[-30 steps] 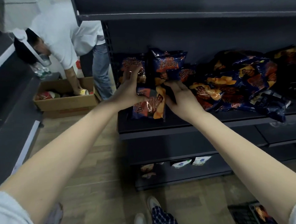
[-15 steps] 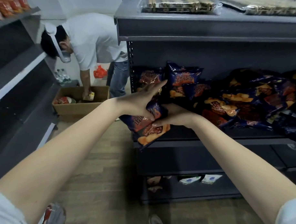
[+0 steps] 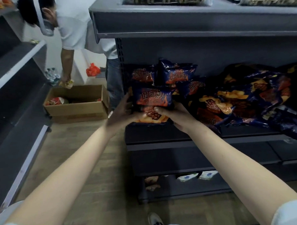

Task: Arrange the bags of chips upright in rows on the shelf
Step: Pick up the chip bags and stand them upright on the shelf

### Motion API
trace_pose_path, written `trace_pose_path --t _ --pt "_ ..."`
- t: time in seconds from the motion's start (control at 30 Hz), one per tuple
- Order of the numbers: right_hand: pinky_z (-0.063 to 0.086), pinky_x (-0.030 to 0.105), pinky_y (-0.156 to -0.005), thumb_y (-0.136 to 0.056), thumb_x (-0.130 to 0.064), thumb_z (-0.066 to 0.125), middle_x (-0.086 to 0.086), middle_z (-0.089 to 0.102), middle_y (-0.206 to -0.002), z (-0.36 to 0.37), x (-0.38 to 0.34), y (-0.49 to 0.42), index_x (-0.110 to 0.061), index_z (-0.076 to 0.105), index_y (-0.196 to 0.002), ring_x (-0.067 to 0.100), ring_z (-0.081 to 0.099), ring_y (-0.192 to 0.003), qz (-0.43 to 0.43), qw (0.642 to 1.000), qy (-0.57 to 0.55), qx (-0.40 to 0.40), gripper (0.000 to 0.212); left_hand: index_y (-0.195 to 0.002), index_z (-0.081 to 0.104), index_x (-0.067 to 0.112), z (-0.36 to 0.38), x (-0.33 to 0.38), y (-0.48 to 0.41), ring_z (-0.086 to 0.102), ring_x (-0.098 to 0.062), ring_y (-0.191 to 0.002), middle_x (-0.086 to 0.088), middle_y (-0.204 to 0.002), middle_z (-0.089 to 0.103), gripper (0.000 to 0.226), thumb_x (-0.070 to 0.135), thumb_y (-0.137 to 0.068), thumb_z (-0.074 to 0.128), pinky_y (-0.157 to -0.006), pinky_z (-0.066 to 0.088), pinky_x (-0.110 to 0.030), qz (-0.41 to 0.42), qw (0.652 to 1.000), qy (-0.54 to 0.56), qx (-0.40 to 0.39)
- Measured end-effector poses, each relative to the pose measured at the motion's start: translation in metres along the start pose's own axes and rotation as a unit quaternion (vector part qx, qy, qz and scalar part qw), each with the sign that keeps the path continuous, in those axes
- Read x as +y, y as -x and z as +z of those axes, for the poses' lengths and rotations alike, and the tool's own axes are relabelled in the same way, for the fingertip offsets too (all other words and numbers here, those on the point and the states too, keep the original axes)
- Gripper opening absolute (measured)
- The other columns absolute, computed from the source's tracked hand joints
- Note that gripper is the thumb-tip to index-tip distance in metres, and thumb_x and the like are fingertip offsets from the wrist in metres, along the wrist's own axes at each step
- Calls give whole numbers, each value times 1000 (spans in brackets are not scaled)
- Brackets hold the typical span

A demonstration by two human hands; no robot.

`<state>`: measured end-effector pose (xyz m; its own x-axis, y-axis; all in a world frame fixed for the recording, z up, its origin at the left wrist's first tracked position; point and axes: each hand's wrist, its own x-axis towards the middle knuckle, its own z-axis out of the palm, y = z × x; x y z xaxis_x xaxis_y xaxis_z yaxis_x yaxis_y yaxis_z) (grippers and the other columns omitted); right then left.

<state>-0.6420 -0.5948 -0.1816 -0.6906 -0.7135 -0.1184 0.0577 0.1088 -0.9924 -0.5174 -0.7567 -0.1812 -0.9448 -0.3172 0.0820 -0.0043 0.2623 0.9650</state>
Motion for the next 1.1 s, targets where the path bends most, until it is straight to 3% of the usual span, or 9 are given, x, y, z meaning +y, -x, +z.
trace_pose_path --t 0.1,0.23,0.4,0.5,0.6,0.7,0.8,0.93,1.1 --pt "46 36 -100 -80 -12 71 5 63 -118 2 12 -1 -15 53 -121 17 59 -111 -12 1000 14 25 45 -130 38 25 18 -2 1 51 27 -87 20 -107 53 65 7 -79 71 -69 40 2 5 998 -34 45" --pt "43 35 -104 -80 -28 72 -3 60 -121 2 18 -3 -19 49 -128 13 56 -116 -41 995 83 48 54 -108 41 46 20 -11 -7 52 24 -86 19 -104 56 57 7 -78 72 -70 40 2 0 997 -55 59" --pt "41 27 -103 -84 -34 67 -9 51 -133 -5 15 -5 -22 29 -144 7 51 -120 -66 985 151 57 72 -116 44 34 12 -16 -20 57 15 -92 10 -108 59 52 6 -81 69 -75 44 -5 -4 997 -6 75" --pt "42 25 -102 -85 -26 68 -3 50 -136 -10 19 -4 -21 24 -147 6 52 -117 -93 972 203 66 76 -123 44 27 6 -20 -32 55 6 -102 6 -115 59 55 21 -76 72 -81 43 -7 -11 996 -10 90" --pt "31 23 -108 -86 -28 66 1 38 -147 -15 28 -4 -23 22 -148 14 38 -133 -105 950 285 77 76 -127 43 15 5 -25 -46 52 6 -99 3 -113 57 54 10 -81 70 -75 41 -1 -15 994 -25 102" --pt "26 17 -100 -89 -28 62 2 32 -149 -18 33 -5 -26 23 -147 18 34 -135 -105 928 352 60 70 -127 43 10 2 -25 -61 51 3 -96 9 -107 56 50 7 -83 67 -71 38 2 -19 991 -54 121" --pt "27 17 -99 -90 -27 61 3 36 -146 -20 39 -5 -24 30 -145 19 37 -133 -102 922 369 49 63 -131 43 12 -2 -28 -75 49 -8 -109 3 -119 54 55 21 -83 68 -87 37 -14 -35 988 -86 123" --pt "26 12 -96 -90 -26 61 2 39 -142 -25 49 -4 -24 34 -143 16 39 -130 -91 925 365 51 59 -130 39 13 1 -42 -84 47 -18 -118 -1 -123 50 55 20 -83 68 -101 37 -34 -34 983 -123 129" --pt "29 14 -98 -90 -25 61 2 40 -140 -30 55 -3 -23 36 -141 17 41 -128 -86 927 362 45 57 -130 43 9 10 -53 -89 49 -14 -108 -1 -118 55 52 27 -85 65 -78 31 -15 -46 969 -173 172"
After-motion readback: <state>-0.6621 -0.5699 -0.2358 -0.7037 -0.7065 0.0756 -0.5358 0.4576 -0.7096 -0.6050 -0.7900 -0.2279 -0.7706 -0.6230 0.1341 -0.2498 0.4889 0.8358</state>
